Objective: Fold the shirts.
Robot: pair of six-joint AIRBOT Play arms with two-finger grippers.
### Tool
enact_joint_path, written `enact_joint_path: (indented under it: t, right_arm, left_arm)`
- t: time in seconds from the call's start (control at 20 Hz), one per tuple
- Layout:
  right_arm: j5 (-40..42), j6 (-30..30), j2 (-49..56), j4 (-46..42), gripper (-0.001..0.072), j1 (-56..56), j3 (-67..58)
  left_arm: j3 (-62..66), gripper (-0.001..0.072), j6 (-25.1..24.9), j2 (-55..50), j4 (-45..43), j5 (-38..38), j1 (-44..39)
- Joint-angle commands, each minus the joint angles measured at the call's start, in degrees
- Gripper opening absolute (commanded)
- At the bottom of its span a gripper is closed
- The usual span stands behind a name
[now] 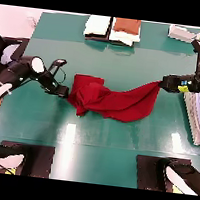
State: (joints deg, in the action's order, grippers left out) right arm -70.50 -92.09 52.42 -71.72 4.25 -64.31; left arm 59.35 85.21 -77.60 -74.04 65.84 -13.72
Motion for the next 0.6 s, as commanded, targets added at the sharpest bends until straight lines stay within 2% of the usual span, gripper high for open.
enact_joint_path:
  t: [0.0, 0.1, 0.2, 0.3, 0.35, 0.55]
  right_arm:
    - [0.0, 0.0, 0.0, 0.1, 0.0015, 0.1, 0.0]
    - [0.0, 0.0, 0.0, 0.1, 0.0015, 0.1, 0.0]
    - [0.0, 0.0, 0.0, 0.1, 0.0015, 0.1, 0.0]
    - [0.1, 0.0, 0.0, 0.1, 0.0015, 0.1, 0.0]
    - [0.4, 0.0, 0.0, 0.1, 0.0015, 0.1, 0.0]
    - [2.6, 0.0, 0.0, -0.2, 0.0014, -0.1, -5.6]
  left_arm:
    - [-1.0, 0.0579, -0.8, -5.0, 6.7, -4.4, 0.4]
    - [-1.0, 0.0576, -1.7, -5.5, 8.3, -5.3, 0.4]
    - [-0.6, 0.0403, -1.7, -5.4, 8.3, -5.3, 0.4]
    - [0.7, 0.0048, -1.8, -5.2, 8.3, -5.4, 0.4]
    - [1.8, 0.0026, -2.4, -4.7, 8.2, -5.4, 0.4]
    - [12.0, 0.0025, -2.7, 3.4, 1.4, -3.1, 1.4]
